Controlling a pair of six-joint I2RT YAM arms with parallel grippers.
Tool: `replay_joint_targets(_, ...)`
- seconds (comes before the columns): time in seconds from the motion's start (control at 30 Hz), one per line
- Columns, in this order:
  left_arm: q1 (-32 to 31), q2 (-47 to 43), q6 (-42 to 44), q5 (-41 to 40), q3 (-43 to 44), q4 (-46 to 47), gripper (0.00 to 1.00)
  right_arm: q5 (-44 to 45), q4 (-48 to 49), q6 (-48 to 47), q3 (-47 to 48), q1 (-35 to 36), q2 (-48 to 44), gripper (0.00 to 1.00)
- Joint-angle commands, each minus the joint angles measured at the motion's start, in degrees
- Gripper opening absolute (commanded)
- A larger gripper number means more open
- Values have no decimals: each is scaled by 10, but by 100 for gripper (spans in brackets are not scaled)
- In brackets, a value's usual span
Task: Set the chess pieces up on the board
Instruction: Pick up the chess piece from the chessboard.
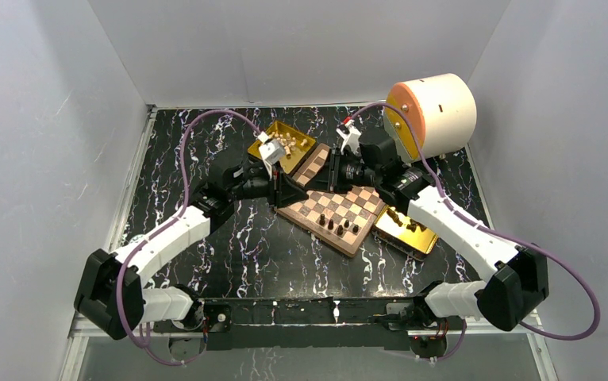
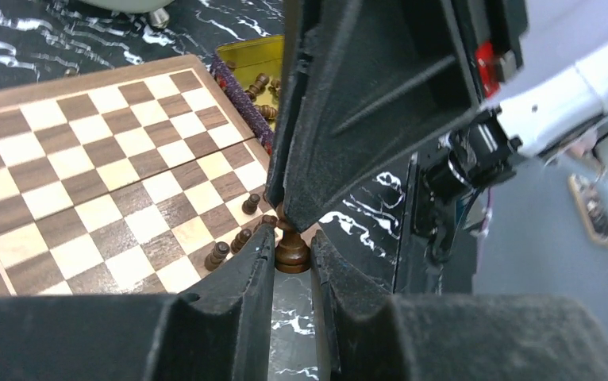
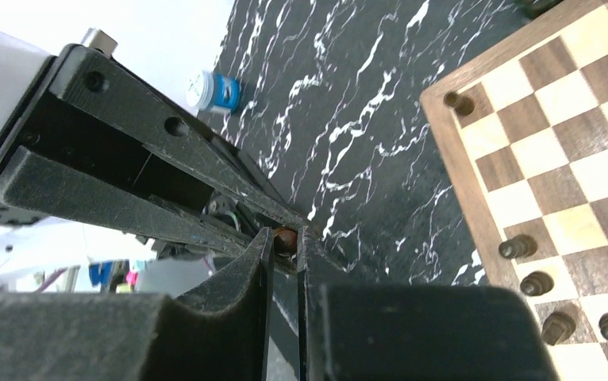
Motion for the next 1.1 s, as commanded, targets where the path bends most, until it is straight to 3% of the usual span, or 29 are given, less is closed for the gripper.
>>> replay_joint_targets(0.0,-3,-47,154,24,-20,-1,2,-79,-62,-48,9,-2,-29,9)
replay_joint_targets(0.17,-7,-49,203,19,-19,-26,1,-124,-76,-69,12,-3,-28,8)
replay_joint_targets(0.53,-11,-49,197,-10,-26,-38,1,-137,-68,-47,-2,-6,-30,18)
replay_joint_targets(0.7,-13,-51,196,-14,-32,-40,1,-139,-57,-36,-14,-6,-25,16)
replay_joint_targets(0.87,-14,-47,198,-23,-29,-48,0,-140,-61,-35,-16,-8,-20,30)
replay_joint_targets(1.07,-14,-45,205,-27,-30,-53,0,-160,-45,-28,-19,-11,-13,25)
